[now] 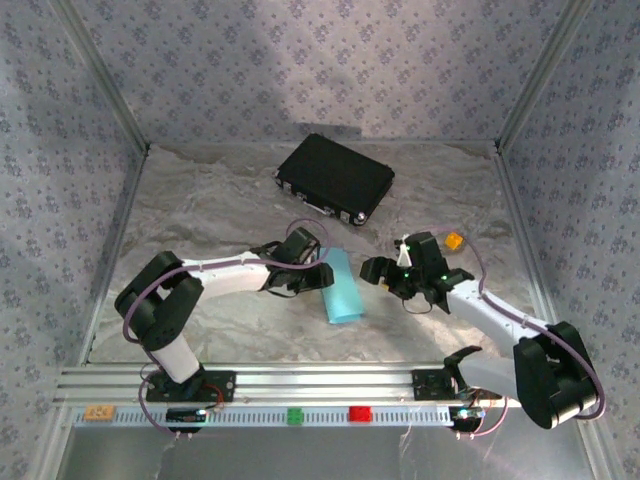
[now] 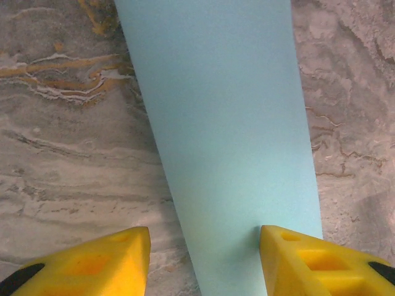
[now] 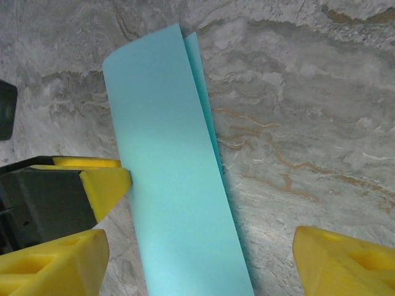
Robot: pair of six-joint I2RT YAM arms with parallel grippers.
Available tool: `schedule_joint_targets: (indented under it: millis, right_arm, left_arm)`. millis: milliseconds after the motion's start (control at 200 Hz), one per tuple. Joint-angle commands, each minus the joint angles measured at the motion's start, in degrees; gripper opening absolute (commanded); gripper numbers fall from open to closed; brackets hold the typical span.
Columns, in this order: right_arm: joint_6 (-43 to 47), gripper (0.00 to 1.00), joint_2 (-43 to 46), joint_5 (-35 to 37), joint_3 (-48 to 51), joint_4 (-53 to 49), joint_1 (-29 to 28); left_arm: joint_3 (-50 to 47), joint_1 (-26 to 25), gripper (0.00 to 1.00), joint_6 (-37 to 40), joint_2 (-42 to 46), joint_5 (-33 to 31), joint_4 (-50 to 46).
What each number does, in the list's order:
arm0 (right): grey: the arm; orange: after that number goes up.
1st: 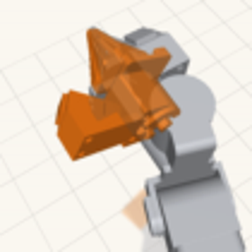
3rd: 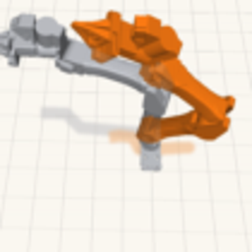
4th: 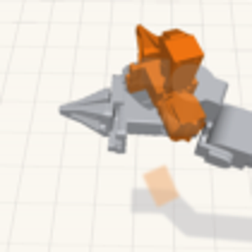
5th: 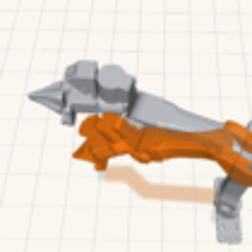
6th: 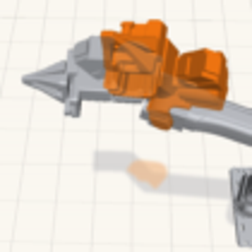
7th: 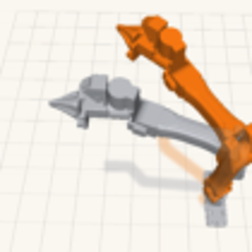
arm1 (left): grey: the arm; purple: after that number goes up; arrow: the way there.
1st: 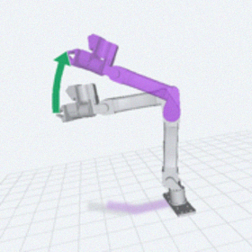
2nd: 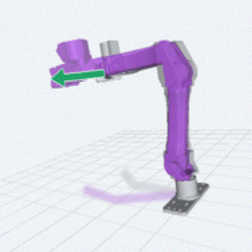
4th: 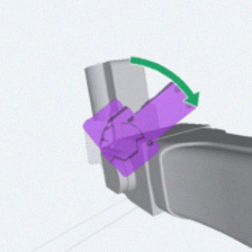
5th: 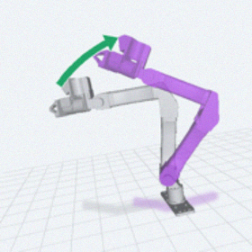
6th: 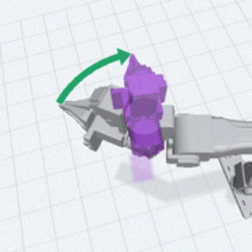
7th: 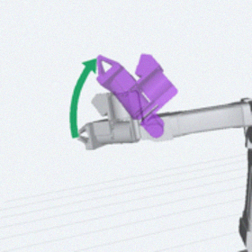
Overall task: Fold a paper plane with a square sheet of paper (pick it up from the middle)
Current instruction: First fold the square sheet of paper in half at the center of the table.
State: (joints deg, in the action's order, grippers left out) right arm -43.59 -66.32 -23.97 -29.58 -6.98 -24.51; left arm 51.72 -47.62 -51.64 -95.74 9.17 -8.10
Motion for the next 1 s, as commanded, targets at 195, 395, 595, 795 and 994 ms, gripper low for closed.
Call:
schedule_joint_targets:
  millis: [195, 395, 595, 795, 994]
  right_arm:
    - [1.9, 0.61, -4.3, -1.9, -3.8, 0.0, -1.5]
    - [2.0, 0.54, -6.8, -1.9, -5.1, 0.6, -2.6]
    - [2.3, 0.43, -9.9, -3.0, -5.9, 1.8, -3.6]
    - [3.4, 0.28, -14.2, -4.7, -8.0, 2.6, -4.7]
    - [3.3, 0.20, -18.4, -4.5, -9.8, 2.4, -6.2]
  left_arm:
    - [3.0, 0.4, 0.49, 3.1, -2.7, -0.1, -5.8]
    - [3.3, 0.3, 0.49, 3.0, -3.3, -0.6, -6.1]
    - [3.3, 0.4, 0.49, 2.3, -4.0, -1.1, -6.4]
    - [3.6, 0.3, 0.49, 2.6, -4.5, -0.8, -6.7]
    - [3.7, 0.4, 0.49, 2.7, -4.7, -0.8, -6.8]
